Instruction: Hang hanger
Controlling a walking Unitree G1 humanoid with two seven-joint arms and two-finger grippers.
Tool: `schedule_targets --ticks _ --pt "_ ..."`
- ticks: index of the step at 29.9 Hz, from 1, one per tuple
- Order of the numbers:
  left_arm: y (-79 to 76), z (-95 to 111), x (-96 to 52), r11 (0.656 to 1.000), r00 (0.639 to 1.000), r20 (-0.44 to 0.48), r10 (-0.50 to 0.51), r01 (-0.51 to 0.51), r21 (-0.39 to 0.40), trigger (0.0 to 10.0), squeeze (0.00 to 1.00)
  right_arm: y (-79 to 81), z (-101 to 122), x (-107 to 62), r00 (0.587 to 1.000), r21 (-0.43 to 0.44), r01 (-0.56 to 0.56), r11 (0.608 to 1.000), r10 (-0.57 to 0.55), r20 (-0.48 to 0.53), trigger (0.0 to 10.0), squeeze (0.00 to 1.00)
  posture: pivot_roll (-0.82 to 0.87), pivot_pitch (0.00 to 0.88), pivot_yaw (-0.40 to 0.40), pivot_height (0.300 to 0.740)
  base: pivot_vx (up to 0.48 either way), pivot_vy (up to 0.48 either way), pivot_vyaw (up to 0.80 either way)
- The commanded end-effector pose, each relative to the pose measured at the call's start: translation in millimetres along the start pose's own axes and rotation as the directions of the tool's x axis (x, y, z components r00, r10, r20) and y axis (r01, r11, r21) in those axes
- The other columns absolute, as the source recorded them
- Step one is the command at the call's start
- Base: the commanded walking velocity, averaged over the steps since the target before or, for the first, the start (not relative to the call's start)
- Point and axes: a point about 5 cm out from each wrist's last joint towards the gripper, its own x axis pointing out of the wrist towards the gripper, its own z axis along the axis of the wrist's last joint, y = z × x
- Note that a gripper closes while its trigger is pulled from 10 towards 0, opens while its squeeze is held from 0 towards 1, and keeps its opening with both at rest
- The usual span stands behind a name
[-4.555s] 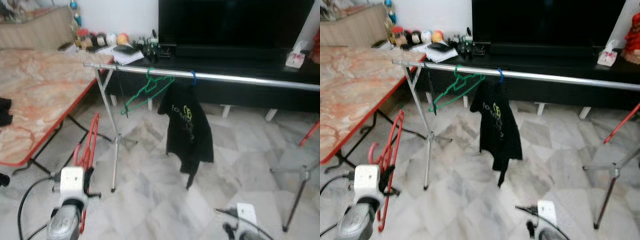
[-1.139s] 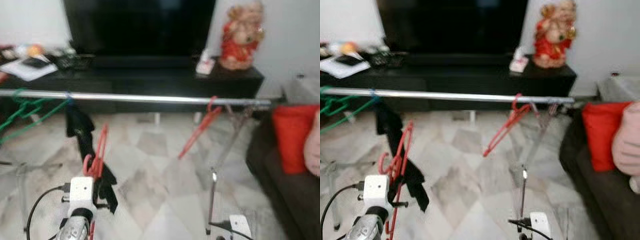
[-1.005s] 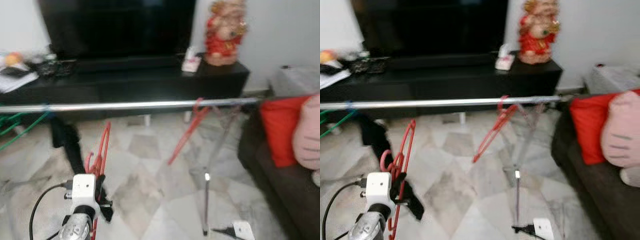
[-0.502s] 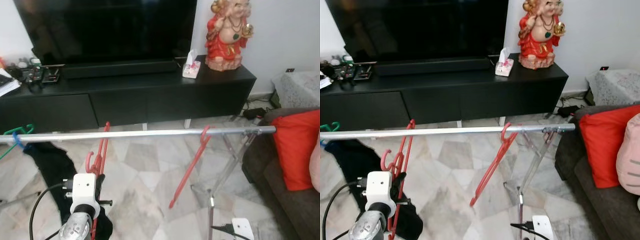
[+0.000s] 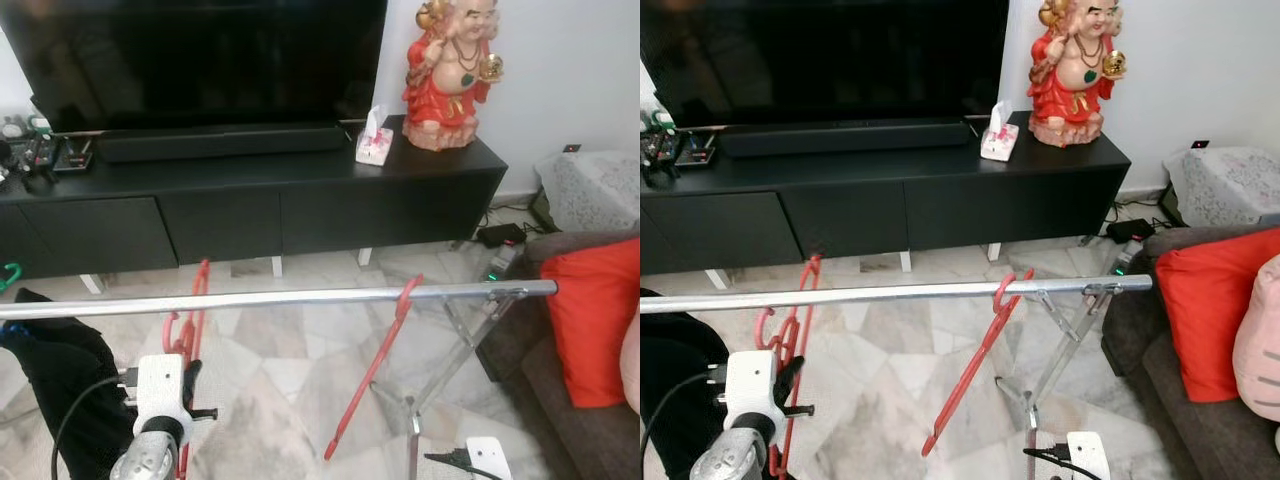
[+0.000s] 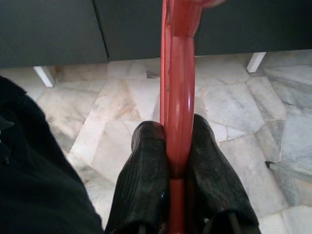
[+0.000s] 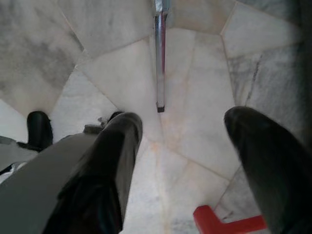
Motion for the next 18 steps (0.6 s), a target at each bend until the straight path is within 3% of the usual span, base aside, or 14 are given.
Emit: schedule_targets --ticks 1,9,18 --pt "-7.9 10.2 -0.8 0.997 0.997 0.055 -0.057 0.054 0.058 10.0 0.00 -3.5 -1.1 -0.5 1.000 -0.008 0.010 1.000 -0.010 -0.005 10.0 0.00 -0.04 0.000 -0.023 0.740 0.000 0.000 0.00" --pt "-7.3 20.4 0.7 0.997 0.992 0.112 -0.052 0.045 0.066 10.0 0.00 -3.0 -1.3 -0.4 1.000 -0.007 0.012 1.000 -0.012 -0.005 10.0 0.00 -0.04 0.000 -0.020 0.740 0.000 0.000 0.00" --pt "-1.8 23.9 15.3 0.994 0.995 0.096 -0.007 -0.003 0.108 10.0 0.00 -2.5 -1.2 -0.4 1.000 -0.008 0.006 1.000 -0.006 -0.005 10.0 0.00 -0.05 0.000 -0.018 0.740 0.000 0.000 0.00"
